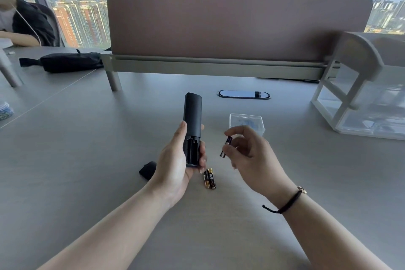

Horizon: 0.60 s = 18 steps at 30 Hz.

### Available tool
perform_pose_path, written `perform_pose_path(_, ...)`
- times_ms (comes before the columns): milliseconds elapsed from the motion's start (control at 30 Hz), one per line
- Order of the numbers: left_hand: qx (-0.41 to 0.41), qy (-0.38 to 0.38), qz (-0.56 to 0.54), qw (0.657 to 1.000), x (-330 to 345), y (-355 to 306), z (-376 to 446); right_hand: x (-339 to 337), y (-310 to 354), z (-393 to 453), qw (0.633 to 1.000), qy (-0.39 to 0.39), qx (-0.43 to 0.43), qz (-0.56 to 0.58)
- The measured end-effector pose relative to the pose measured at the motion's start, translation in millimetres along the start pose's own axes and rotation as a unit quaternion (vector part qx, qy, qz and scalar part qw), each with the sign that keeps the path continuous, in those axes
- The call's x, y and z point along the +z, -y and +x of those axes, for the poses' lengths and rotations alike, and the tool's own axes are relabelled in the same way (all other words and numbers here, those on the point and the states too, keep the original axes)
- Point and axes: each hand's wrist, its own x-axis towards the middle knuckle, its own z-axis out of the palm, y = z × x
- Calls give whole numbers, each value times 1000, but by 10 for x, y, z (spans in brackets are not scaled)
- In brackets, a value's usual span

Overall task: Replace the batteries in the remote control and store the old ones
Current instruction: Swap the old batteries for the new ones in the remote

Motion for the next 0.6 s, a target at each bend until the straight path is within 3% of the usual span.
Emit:
perform_pose_path(233,-16,30,-12,999,4,-3,-17,-7,97,-25,991,-35,19,124)
perform_pose_path(600,-53,134,-7,990,31,17,-92,138,283,-217,994,-52,-58,78)
